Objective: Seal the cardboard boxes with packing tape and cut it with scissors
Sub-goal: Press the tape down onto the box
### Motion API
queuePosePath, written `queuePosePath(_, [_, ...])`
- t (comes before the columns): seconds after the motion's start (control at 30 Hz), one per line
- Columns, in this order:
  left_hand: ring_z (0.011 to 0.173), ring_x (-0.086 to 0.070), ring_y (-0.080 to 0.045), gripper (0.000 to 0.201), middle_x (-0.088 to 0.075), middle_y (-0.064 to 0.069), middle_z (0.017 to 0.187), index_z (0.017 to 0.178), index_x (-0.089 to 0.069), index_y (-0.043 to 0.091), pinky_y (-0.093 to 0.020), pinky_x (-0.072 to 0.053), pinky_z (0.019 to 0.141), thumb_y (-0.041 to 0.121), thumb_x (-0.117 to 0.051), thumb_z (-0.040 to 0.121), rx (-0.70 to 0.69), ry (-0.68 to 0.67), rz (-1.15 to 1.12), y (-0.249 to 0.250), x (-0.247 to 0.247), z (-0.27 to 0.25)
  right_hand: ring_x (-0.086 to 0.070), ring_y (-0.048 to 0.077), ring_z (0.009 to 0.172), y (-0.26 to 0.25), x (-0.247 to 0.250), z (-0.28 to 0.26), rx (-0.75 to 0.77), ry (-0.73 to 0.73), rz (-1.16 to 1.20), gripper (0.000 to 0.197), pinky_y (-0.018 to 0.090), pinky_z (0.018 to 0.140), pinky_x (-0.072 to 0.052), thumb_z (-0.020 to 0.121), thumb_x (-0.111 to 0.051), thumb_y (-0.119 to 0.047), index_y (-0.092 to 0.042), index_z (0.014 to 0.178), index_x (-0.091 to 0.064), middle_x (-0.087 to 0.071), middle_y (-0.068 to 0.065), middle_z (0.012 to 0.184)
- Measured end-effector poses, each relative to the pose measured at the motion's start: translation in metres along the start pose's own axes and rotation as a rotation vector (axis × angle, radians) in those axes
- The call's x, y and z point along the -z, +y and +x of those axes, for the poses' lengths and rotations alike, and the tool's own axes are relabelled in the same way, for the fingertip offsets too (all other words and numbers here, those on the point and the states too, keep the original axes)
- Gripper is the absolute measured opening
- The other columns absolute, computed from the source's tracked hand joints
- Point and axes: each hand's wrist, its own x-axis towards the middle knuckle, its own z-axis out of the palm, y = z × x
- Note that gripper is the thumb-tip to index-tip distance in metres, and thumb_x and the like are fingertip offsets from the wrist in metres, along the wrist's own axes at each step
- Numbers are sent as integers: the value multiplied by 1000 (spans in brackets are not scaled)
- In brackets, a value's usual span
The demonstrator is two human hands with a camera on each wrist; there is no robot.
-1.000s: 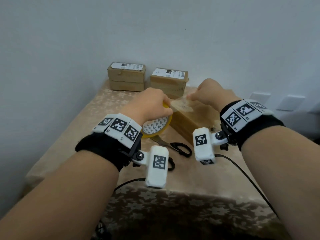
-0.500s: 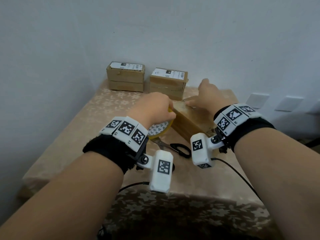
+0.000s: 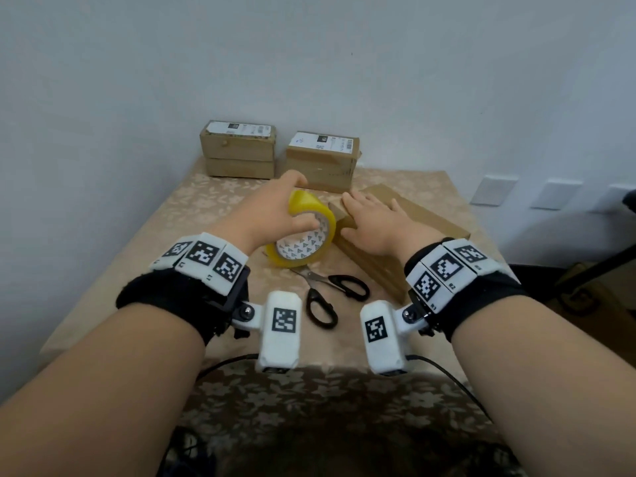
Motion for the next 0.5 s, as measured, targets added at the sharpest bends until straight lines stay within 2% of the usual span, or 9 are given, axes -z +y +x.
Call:
queuePosePath(0.1, [103,-46,-8,56,-47,11,113,127,-44,23,-23,-37,78,38,-71,81,-1,59,-235,-6,-4,-11,-2,22,148,2,-5,1,-81,45,34,63,52,117,0,101,-34,-29,-19,154,-1,2,1,162])
queuePosePath(0.2, [101,-49,-7,47,-50,13,113,124,-50,27,-16,-38,75,34,-70,83,-62,78,-293,-5,-5,-15,-2,22,148,3,-6,1,-132,57,48,63,54,116,0,100,-32,-26,-19,154,-2,1,-1,162])
queuePosePath(0.33, [110,-48,-8,45,-53,9,120,128,-54,27,-20,-34,86,30,-68,85,-89,52,-160,-8,6,-12,0,21,148,5,-5,0,-147,38,50,62,55,116,2,100,-31,-22,-20,154,0,5,-3,162])
queuePosePath(0.43, [103,-45,-10,46,-51,6,114,129,-54,30,-24,-34,84,32,-67,85,-30,-24,-24,-11,15,-14,1,21,148,9,-5,-1,-154,22,41,64,55,116,2,100,-33,-24,-21,154,3,7,-1,161])
queuePosePath(0.5, [102,-45,-15,47,-48,3,112,131,-51,33,-27,-35,81,35,-65,86,-20,-65,72,-6,16,-14,2,21,148,11,-3,-2,-149,12,57,67,55,116,3,99,-34,-29,-21,154,3,8,-2,161])
